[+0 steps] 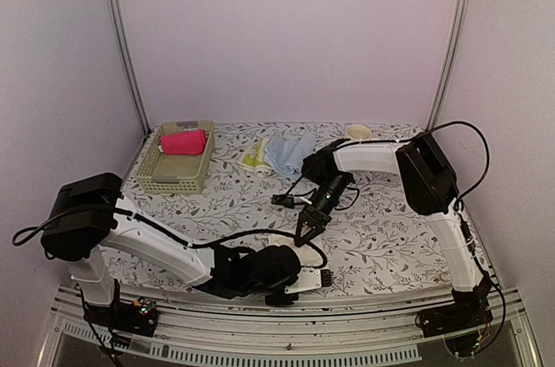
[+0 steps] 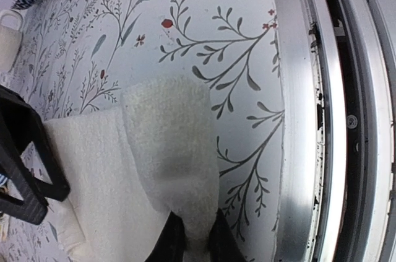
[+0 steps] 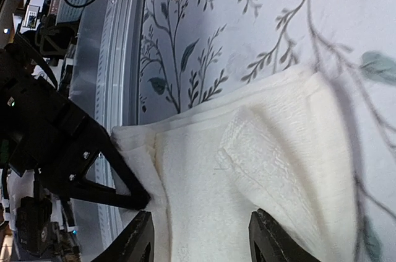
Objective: Roll the towels
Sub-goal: Roll the towel at the center of the board.
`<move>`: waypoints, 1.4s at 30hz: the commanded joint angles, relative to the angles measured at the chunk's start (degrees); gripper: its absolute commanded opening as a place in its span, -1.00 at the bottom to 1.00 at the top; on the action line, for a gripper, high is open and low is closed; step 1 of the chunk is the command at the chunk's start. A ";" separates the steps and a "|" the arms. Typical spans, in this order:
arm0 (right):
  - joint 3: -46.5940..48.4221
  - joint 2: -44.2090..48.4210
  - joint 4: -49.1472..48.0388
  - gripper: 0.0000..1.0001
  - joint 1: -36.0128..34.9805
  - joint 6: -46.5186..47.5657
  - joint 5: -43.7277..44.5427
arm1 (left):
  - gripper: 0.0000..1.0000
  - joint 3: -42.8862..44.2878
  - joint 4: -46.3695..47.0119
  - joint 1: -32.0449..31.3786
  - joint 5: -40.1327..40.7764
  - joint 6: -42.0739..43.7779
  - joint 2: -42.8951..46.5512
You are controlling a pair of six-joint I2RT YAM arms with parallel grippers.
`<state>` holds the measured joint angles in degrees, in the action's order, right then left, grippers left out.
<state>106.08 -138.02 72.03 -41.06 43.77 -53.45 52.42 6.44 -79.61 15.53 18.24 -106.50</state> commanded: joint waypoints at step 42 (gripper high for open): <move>-55.76 40.99 -59.84 0.03 -18.44 7.62 43.26 | -0.81 10.80 -10.44 29.92 -63.80 -30.16 -14.48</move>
<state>50.06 -93.78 16.01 -58.70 48.86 -13.10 63.22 -1.28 -51.70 -47.20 -10.68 -117.84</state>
